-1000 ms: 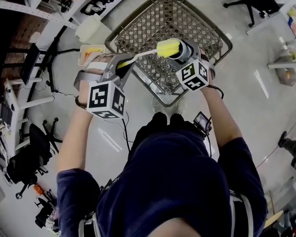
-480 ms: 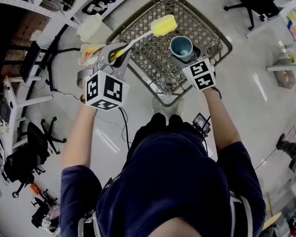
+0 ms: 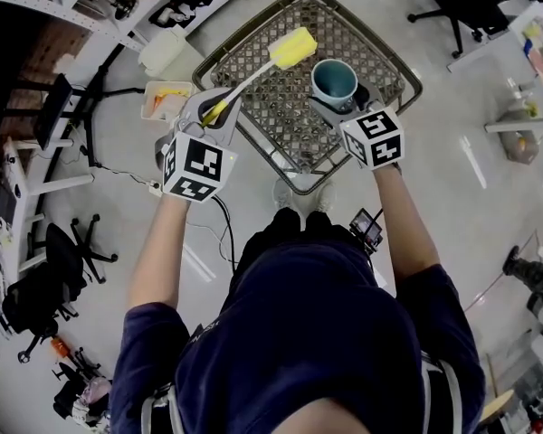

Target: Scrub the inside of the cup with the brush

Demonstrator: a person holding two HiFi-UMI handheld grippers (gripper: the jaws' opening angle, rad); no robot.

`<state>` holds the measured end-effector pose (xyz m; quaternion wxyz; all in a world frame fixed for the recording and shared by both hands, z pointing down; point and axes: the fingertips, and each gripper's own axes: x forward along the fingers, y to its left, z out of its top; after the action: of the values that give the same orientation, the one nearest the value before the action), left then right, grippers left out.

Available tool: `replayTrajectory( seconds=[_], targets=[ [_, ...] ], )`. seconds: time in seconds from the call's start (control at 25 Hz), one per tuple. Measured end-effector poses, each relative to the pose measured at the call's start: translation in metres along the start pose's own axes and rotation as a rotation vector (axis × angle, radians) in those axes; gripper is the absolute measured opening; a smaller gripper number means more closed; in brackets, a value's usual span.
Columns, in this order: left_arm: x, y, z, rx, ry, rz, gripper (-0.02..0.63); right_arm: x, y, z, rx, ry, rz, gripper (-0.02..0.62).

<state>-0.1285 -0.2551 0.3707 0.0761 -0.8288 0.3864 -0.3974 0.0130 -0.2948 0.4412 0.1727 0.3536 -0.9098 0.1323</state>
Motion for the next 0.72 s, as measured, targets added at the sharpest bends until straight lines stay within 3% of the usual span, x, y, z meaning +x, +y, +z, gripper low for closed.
replayTrajectory(
  seconds=[0.48, 0.72],
  targets=[
    [0.005, -0.016, -0.018, -0.135, 0.004, 0.005, 0.034, -0.01, 0.004, -0.001, -0.018, -0.001, -0.004, 0.36],
    [0.003, -0.022, -0.019, -0.16, 0.001, -0.001, 0.034, -0.01, 0.009, -0.001, -0.013, 0.001, 0.003, 0.36]
  ],
)
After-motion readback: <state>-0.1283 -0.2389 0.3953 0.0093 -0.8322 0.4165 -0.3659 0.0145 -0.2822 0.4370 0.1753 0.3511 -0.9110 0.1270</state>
